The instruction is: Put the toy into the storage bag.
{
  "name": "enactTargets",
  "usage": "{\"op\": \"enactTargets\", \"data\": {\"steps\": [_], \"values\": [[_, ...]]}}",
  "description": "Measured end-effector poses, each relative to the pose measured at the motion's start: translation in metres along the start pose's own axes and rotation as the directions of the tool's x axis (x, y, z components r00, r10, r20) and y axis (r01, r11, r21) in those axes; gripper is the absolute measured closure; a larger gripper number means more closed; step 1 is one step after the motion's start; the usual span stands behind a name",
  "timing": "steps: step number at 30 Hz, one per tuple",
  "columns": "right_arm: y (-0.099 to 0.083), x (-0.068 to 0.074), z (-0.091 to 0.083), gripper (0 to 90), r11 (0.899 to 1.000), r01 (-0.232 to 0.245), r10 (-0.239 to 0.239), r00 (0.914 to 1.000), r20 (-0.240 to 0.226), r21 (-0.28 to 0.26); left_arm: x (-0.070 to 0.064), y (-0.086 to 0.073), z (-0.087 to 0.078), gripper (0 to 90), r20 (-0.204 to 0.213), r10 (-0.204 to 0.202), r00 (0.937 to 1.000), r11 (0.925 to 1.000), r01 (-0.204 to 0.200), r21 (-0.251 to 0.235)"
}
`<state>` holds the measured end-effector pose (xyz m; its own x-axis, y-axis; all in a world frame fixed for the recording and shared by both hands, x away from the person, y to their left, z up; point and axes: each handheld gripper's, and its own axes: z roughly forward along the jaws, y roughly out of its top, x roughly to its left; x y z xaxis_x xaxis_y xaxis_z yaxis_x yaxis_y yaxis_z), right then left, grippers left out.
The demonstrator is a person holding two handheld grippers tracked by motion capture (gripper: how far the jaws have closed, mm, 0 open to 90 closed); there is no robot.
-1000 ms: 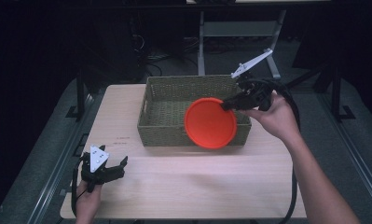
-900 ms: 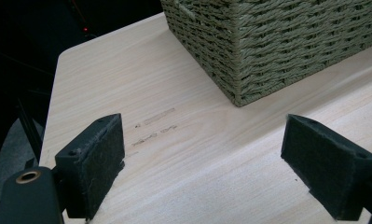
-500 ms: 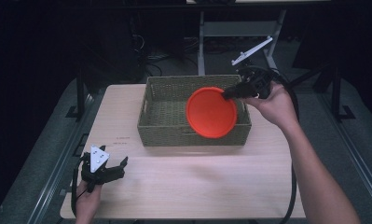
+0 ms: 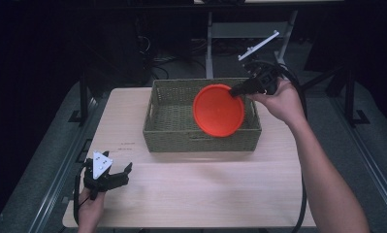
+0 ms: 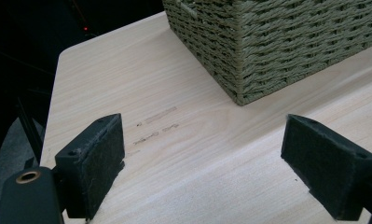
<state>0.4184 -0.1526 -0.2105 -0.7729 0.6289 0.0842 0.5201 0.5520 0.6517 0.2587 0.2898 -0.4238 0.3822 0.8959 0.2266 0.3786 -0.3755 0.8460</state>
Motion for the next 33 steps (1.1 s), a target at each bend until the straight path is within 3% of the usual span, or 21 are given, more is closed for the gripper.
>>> {"op": "enactTargets", "data": {"steps": [14, 25, 33], "values": [[0.013, -0.018, 0.006, 82.2, 0.999, -0.037, 0.037, 0.9992, 0.016, 0.0, 0.002, -0.001, -0.001, 12.8, -0.005, -0.008, 0.9999, 1.0, 0.008, -0.004], [0.021, -0.037, 0.021, 82.2, 0.998, -0.067, 0.066, 0.997, 0.039, 0.009, 0.004, -0.001, -0.001, 12.8, -0.011, -0.025, 0.9996, 0.9996, 0.025, -0.015], [0.02, -0.049, 0.027, 82.2, 0.995, -0.103, 0.102, 0.9934, 0.052, 0.012, 0.004, -0.001, -0.001, 12.8, -0.012, -0.02, 0.9997, 0.9997, 0.02, -0.012]]}}
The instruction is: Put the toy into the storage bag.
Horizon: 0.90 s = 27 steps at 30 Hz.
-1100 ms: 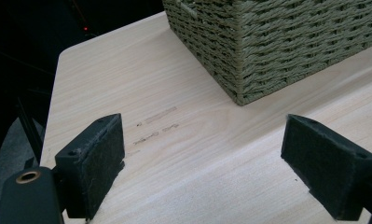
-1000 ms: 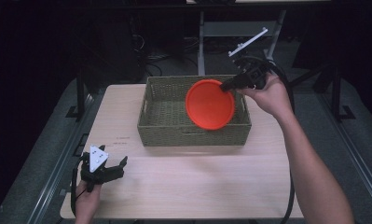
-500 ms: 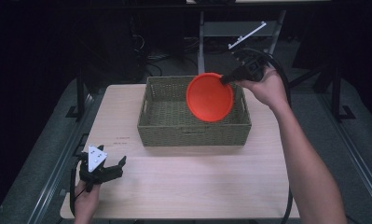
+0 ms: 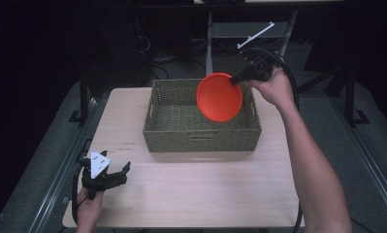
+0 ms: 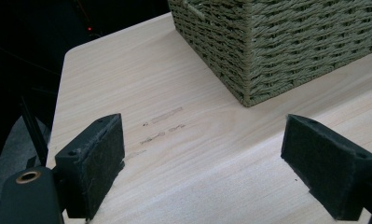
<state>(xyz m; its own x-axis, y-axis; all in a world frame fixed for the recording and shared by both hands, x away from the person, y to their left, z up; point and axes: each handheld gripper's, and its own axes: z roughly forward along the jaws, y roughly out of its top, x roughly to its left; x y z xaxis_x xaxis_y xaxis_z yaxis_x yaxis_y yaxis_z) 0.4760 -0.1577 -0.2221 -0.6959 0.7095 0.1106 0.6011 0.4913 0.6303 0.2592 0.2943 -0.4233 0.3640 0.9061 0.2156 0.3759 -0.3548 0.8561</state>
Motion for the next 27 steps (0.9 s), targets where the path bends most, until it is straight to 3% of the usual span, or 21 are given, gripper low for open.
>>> {"op": "enactTargets", "data": {"steps": [10, 27], "values": [[-0.001, -0.01, 0.011, 82.1, 1.0, -0.028, 0.027, 0.9994, 0.022, 0.013, 0.0, 0.0, 0.0, 12.8, 0.001, -0.007, 1.0, 1.0, 0.007, -0.002], [-0.011, -0.021, 0.036, 82.1, 0.997, -0.068, 0.068, 0.9976, 0.014, 0.039, 0.0, 0.0, -0.001, 12.8, -0.001, 0.0, 1.0, 1.0, 0.0, -0.001]]}}
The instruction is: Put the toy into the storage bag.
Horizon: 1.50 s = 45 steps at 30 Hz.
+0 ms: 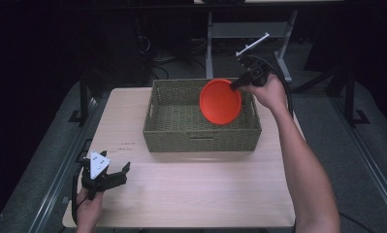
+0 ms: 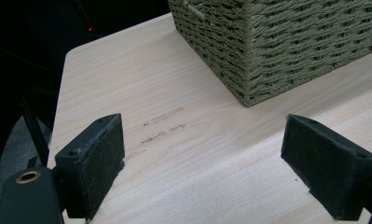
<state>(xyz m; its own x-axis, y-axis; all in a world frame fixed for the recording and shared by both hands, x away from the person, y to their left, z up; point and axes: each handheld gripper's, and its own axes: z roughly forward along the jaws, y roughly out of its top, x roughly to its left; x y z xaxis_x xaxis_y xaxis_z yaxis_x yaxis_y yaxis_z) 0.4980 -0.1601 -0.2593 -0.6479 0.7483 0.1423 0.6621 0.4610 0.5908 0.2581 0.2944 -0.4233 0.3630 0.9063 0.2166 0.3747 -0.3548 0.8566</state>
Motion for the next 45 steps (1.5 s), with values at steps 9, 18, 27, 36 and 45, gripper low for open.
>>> {"op": "enactTargets", "data": {"steps": [9, 18, 27, 36, 45], "values": [[-0.011, -0.006, 0.016, 82.1, 0.999, -0.033, 0.033, 0.9995, -0.004, 0.014, 0.0, 0.0, 0.0, 12.9, 0.001, 0.001, 1.0, 1.0, -0.001, 0.0], [-0.018, -0.01, 0.029, 82.0, 0.998, -0.051, 0.051, 0.9987, -0.006, 0.03, 0.0, 0.0, 0.0, 12.8, 0.0, 0.0, 1.0, 1.0, 0.0, -0.001], [-0.028, -0.014, 0.043, 82.0, 0.996, -0.065, 0.066, 0.9978, -0.013, 0.057, 0.0, 0.0, -0.001, 12.8, 0.0, 0.006, 1.0, 1.0, -0.006, 0.005], [-0.039, -0.018, 0.05, 82.0, 0.994, -0.089, 0.091, 0.9954, -0.03, 0.057, -0.001, 0.0, 0.0, 12.8, 0.004, -0.001, 1.0, 1.0, 0.001, 0.002], [-0.048, -0.017, 0.064, 81.9, 0.992, -0.09, 0.093, 0.9953, -0.027, 0.089, -0.002, 0.0, 0.0, 12.8, 0.009, 0.002, 1.0, 1.0, -0.002, 0.005]]}}
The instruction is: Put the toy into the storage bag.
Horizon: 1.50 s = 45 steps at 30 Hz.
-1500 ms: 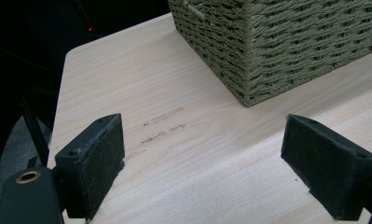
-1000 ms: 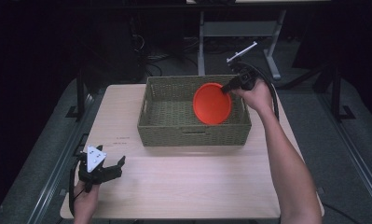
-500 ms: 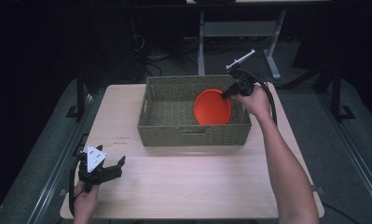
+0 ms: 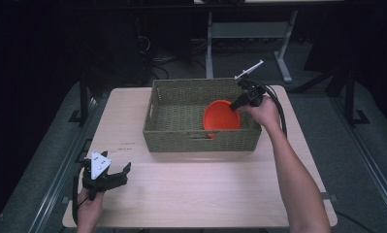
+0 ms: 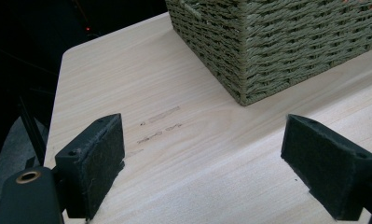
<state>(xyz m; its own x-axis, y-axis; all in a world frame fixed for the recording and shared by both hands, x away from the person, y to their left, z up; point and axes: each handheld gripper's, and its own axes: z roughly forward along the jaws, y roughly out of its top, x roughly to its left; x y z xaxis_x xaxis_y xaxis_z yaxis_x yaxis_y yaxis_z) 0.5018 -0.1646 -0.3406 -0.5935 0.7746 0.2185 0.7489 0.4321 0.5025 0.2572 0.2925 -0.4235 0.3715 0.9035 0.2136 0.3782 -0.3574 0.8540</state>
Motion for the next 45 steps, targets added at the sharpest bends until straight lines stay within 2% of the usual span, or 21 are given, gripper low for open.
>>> {"op": "enactTargets", "data": {"steps": [3, 5, 12, 14, 19, 22, 27, 35, 39, 42, 45], "values": [[-0.001, -0.001, 0.005, 81.8, 1.0, -0.001, 0.001, 1.0, -0.005, 0.01, 0.0, 0.0, 0.0, 12.8, 0.0, 0.0, 1.0, 1.0, 0.0, -0.002], [-0.001, 0.002, 0.01, 81.8, 0.999, 0.02, -0.02, 0.9998, 0.001, 0.029, 0.0, 0.0, 0.0, 12.8, 0.001, 0.001, 1.0, 1.0, -0.001, 0.002], [0.0, 0.001, 0.01, 80.3, 0.999, 0.016, -0.016, 0.9999, -0.001, 0.029, 0.0, 0.0, 0.0, 12.8, -0.001, 0.0, 1.0, 1.0, 0.0, -0.002], [-0.001, 0.0, 0.01, 75.0, 1.0, 0.005, -0.005, 1.0, -0.006, 0.024, 0.0, 0.0, 0.001, 12.8, 0.0, 0.002, 1.0, 1.0, -0.002, -0.001], [-0.001, 0.001, 0.007, 67.8, 1.0, 0.007, -0.009, 0.9989, 0.046, 0.028, 0.0, 0.0, 0.0, 12.8, -0.001, 0.006, 1.0, 1.0, -0.006, 0.003], [-0.002, 0.0, 0.006, 67.6, 1.0, 0.005, -0.005, 0.9997, 0.026, 0.028, 0.0, 0.0, 0.0, 12.8, 0.001, 0.008, 1.0, 0.9999, -0.008, 0.008], [-0.001, 0.002, 0.005, 65.8, 1.0, 0.011, -0.012, 0.9996, 0.026, 0.024, -0.001, 0.0, 0.0, 12.8, 0.002, 0.006, 1.0, 1.0, -0.006, 0.005], [-0.002, 0.005, 0.001, 58.9, 1.0, 0.014, -0.014, 0.9999, 0.001, 0.006, 0.0, 0.0, 0.0, 12.9, 0.0, 0.005, 1.0, 1.0, -0.005, 0.003], [-0.003, 0.005, -0.002, 53.2, 1.0, 0.005, -0.005, 0.9996, -0.027, -0.002, 0.0, 0.0, 0.0, 12.9, -0.001, 0.004, 1.0, 1.0, -0.004, 0.003], [-0.006, 0.005, -0.005, 47.3, 0.999, -0.004, 0.002, 0.9986, -0.052, -0.032, -0.001, 0.0, 0.0, 12.8, 0.001, 0.002, 1.0, 1.0, -0.002, 0.005], [-0.008, 0.004, -0.006, 44.1, 0.999, -0.005, 0.003, 0.9983, -0.059, -0.037, 0.0, -0.001, 0.001, 12.8, 0.002, 0.006, 1.0, 0.9999, -0.006, 0.009]]}}
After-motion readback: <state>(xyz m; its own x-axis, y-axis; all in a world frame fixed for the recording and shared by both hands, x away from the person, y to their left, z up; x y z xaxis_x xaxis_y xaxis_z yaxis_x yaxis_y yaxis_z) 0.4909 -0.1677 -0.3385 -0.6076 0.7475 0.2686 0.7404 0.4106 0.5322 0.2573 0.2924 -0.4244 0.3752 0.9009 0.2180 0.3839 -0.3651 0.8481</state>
